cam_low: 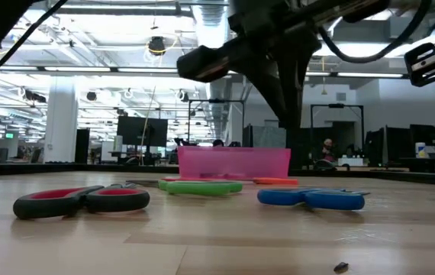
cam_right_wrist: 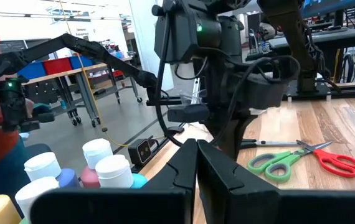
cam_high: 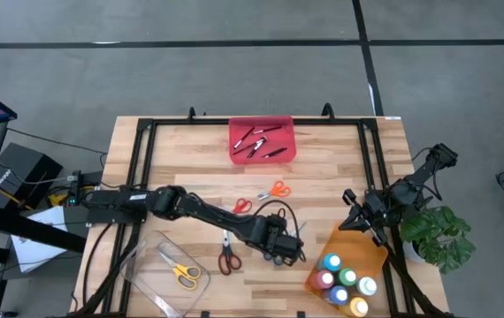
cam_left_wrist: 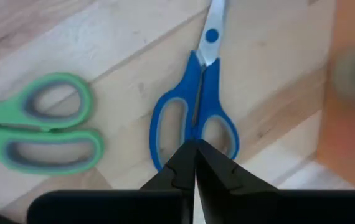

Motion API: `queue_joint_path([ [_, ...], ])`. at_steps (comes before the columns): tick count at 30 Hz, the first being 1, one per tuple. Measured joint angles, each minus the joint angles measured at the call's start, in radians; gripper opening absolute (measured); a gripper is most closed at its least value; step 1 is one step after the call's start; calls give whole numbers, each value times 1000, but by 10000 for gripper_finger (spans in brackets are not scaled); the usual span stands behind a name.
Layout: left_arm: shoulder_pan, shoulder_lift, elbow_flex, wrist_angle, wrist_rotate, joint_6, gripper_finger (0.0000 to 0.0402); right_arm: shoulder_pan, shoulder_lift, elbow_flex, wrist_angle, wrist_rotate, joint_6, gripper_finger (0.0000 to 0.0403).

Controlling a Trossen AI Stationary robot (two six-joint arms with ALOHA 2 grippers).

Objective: Pick & Place Paint Supplies
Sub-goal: Put the blue scissors into the transparent bin

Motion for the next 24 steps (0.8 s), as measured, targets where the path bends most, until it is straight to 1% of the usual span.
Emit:
queue_joint_path([
  [2,0,0,0,3,-18,11,12,0,0,0,0,0,0,9],
  [4,0,0,0,1,-44,53,24,0,0,0,0,0,0,9],
  [6,0,0,0,0,-53,79,41,0,0,0,0,0,0,9],
  [10,6,0,-18,3,-51,81,83,0,0,0,0,0,0,9],
  [12,11,0,-40,3,-28,82,102,0,0,0,0,0,0,9],
  [15,14,0,-90,48,41,81,123,0,0,0,0,0,0,9],
  [17,12,0,-129,82,63,80,132,0,0,0,0,0,0,9],
  [19,10,0,-163,117,64,79,137,0,0,0,0,0,0,8],
  [24,9,-5,-237,127,81,80,133,0,0,0,0,0,0,8],
])
